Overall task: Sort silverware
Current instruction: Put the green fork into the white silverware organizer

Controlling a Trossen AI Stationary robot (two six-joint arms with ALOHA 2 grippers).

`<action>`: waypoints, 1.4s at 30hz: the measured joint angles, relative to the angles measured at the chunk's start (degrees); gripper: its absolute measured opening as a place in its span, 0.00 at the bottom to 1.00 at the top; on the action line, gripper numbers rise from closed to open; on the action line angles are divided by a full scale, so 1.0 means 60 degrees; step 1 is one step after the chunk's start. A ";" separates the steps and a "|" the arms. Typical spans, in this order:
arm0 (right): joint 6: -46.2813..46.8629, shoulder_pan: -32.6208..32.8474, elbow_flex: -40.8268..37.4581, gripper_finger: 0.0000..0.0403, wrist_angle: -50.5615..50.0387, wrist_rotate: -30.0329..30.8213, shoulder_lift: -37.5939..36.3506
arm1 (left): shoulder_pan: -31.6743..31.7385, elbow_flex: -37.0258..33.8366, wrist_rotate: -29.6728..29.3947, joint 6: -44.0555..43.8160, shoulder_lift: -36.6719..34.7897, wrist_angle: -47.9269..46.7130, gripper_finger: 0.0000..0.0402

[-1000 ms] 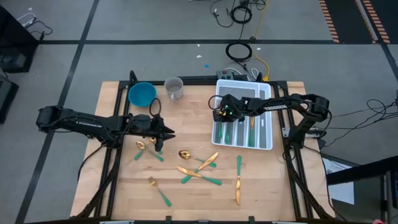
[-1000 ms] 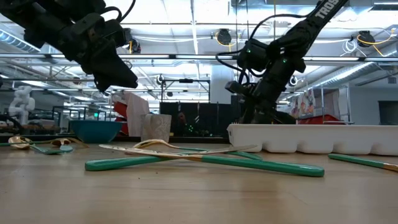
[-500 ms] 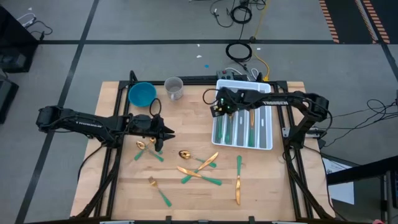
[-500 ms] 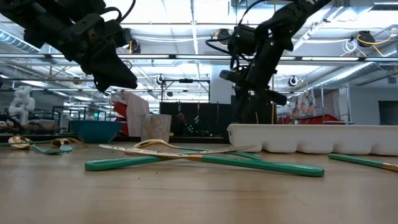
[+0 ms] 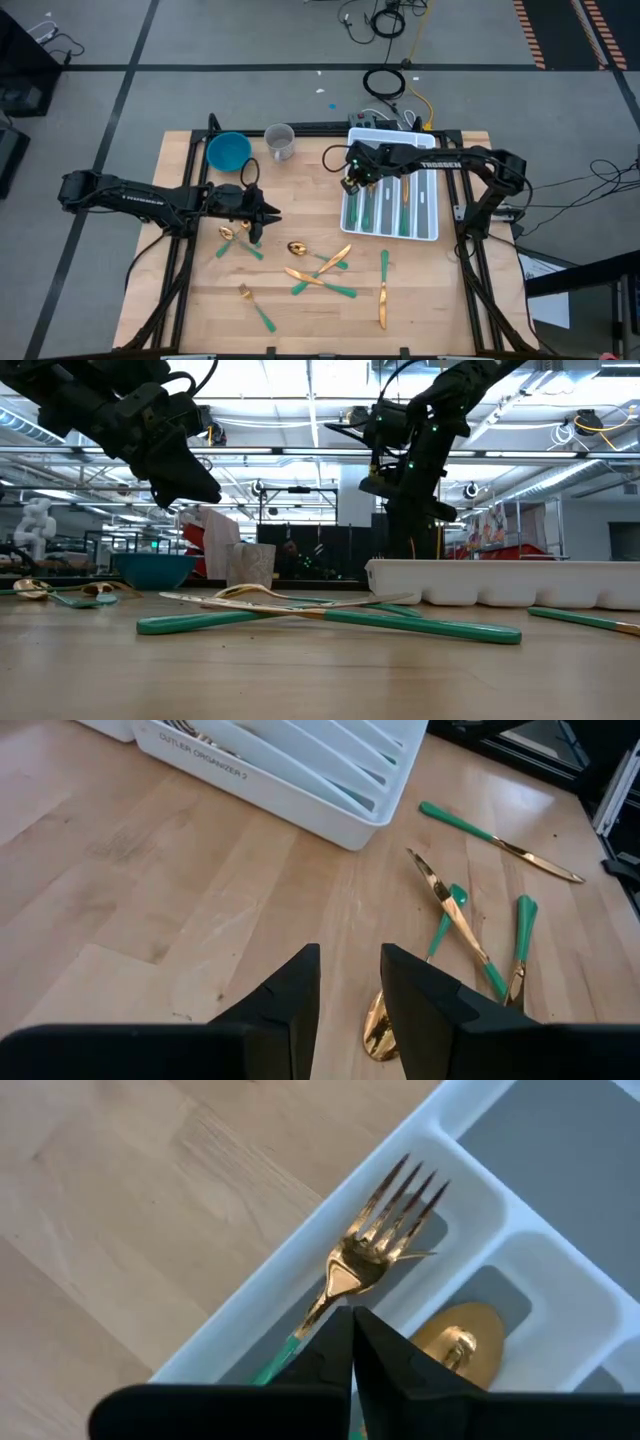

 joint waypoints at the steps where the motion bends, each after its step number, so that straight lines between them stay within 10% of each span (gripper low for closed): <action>1: -0.0025 -0.0007 0.0000 0.00 0.0000 -0.0044 0.0055 | 0.0000 0.0000 0.0000 0.0000 0.0000 0.0003 0.29; 42: -0.0661 0.0264 0.0007 0.00 0.0937 -0.0408 0.0940 | 0.0004 0.0000 -0.0259 0.0233 0.0000 -0.0008 0.29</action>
